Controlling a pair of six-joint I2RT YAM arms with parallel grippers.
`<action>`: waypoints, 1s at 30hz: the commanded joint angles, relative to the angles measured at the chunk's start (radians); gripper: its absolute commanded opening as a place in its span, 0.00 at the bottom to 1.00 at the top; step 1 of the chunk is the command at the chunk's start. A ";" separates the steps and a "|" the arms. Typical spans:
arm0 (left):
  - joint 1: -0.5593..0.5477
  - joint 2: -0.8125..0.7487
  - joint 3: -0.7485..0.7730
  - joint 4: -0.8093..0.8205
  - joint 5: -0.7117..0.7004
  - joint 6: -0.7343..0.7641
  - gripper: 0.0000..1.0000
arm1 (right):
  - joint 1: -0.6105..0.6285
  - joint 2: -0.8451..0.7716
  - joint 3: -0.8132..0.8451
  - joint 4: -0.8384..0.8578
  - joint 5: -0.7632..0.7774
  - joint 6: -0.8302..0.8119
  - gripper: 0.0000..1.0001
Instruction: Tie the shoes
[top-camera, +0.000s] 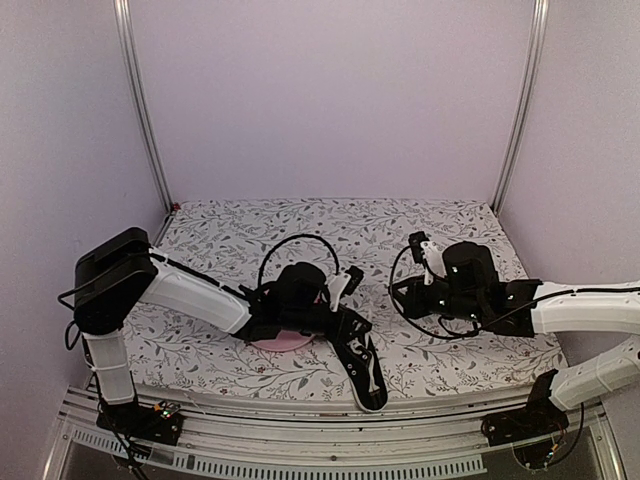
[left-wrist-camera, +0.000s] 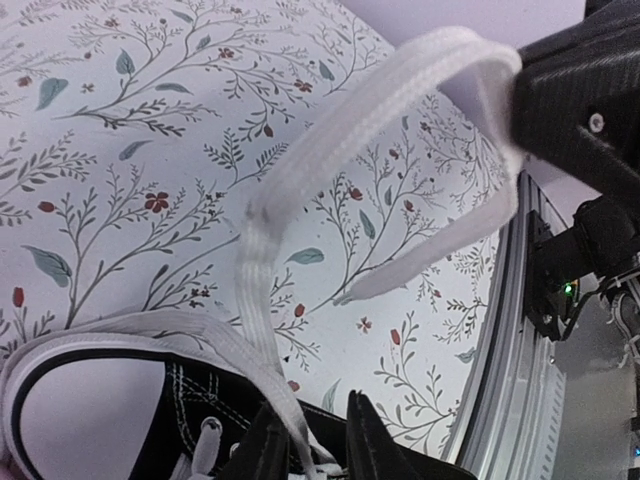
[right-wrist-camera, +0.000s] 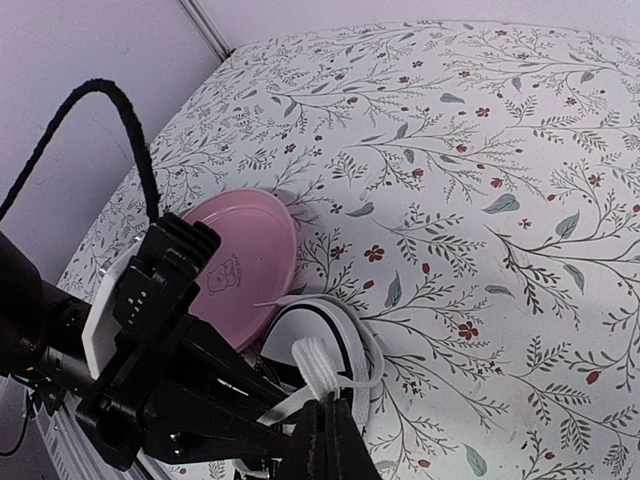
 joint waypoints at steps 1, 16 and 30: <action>0.015 0.004 0.019 -0.026 -0.025 0.013 0.23 | 0.005 -0.028 0.027 0.032 -0.025 -0.020 0.02; 0.019 0.026 0.069 -0.037 -0.036 0.035 0.33 | 0.005 -0.047 0.037 0.043 -0.066 -0.020 0.02; 0.022 -0.019 0.024 -0.022 -0.040 0.033 0.00 | 0.005 -0.014 0.050 0.057 -0.051 -0.036 0.02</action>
